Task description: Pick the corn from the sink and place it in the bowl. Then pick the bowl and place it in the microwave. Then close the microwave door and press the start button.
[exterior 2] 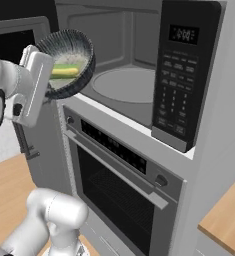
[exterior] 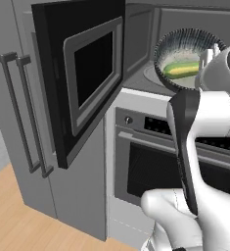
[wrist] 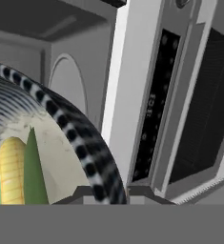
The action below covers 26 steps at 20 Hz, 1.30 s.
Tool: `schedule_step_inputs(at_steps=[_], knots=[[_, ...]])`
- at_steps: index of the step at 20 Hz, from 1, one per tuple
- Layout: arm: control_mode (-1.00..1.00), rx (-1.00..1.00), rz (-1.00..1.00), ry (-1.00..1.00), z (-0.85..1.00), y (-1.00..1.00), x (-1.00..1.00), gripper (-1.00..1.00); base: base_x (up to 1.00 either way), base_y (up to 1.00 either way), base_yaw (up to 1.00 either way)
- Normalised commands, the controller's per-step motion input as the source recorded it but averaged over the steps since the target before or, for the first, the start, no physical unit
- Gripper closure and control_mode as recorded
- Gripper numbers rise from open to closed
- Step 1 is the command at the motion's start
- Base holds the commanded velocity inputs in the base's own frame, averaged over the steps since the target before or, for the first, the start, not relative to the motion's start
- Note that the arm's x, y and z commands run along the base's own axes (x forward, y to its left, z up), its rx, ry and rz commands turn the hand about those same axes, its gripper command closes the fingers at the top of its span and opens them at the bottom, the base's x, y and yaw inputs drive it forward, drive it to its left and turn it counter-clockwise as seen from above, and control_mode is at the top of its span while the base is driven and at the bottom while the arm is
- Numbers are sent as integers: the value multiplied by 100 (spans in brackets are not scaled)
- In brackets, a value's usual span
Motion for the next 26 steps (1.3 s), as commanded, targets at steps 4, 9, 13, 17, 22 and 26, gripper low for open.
schedule_step_inputs(at_steps=[4, 9, 13, 17, 22, 26], knots=[[-100, 14, -16, -8, 1, -70, 21, 100, 0, 0, 0], [-100, 15, -4, 0, 0, -55, 33, 100, 0, 0, 0], [-100, 8, -1, 0, 0, -33, 59, 100, 0, 0, 0], [-100, 2, 0, 0, 0, -19, 73, 100, 0, 0, 0], [-100, 5, 0, 3, 0, -23, 60, 100, 0, 0, 0], [-100, 4, 0, 14, -6, -25, 50, 100, 0, 0, 0]])
